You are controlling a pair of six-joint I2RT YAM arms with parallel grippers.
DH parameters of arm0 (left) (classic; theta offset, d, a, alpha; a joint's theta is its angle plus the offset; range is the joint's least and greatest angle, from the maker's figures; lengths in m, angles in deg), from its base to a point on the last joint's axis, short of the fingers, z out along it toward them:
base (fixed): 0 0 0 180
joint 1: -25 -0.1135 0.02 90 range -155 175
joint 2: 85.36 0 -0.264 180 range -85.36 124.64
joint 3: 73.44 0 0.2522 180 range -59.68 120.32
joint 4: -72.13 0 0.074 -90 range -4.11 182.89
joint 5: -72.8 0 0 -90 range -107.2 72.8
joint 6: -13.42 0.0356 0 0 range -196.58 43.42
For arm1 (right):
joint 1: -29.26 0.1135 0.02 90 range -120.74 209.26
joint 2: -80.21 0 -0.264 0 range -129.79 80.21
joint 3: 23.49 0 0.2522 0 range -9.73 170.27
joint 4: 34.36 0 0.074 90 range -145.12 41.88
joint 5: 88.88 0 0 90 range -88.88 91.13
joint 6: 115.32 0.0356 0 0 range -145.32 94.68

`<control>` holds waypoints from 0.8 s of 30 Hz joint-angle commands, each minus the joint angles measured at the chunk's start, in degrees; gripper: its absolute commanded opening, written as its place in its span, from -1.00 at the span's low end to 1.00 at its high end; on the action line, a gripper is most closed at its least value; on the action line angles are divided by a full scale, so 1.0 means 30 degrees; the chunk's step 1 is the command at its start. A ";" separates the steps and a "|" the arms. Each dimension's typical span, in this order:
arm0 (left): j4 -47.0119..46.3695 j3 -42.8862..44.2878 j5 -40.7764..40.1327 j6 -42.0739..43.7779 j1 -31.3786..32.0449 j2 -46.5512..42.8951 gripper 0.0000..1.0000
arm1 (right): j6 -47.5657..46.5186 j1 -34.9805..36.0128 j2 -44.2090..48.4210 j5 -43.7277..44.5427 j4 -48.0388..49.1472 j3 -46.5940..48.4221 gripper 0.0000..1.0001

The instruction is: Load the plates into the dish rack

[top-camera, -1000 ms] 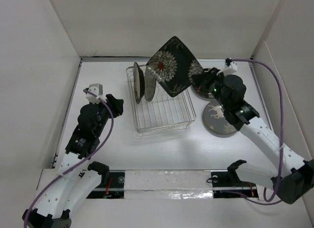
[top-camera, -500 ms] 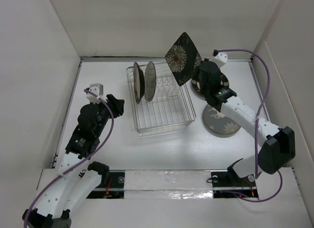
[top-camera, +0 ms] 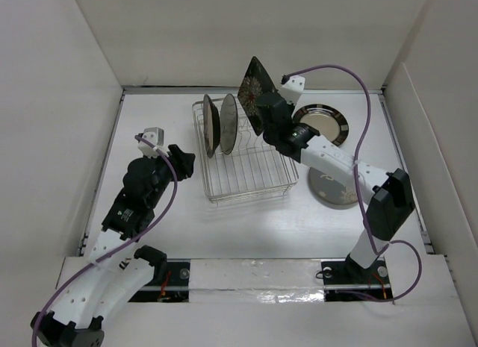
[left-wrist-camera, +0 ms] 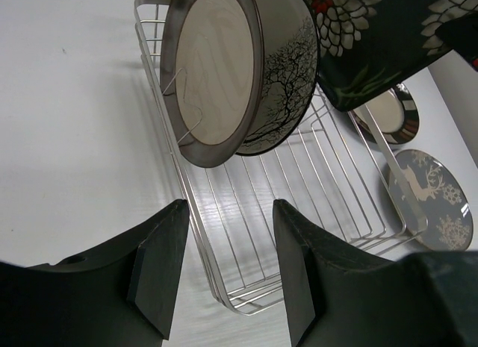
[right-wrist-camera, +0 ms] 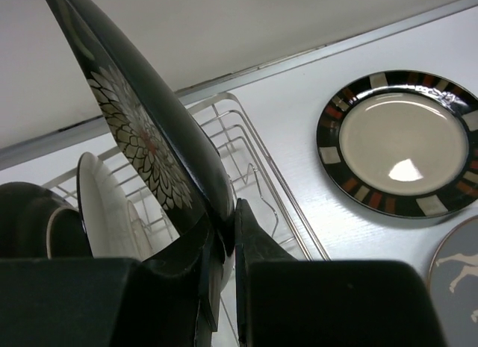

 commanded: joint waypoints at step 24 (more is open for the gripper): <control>-0.0465 0.0633 -0.0084 -0.0149 0.0683 -0.0302 -0.10 | 0.5811 0.1476 -0.2788 0.3835 -0.1815 0.3506 -1.00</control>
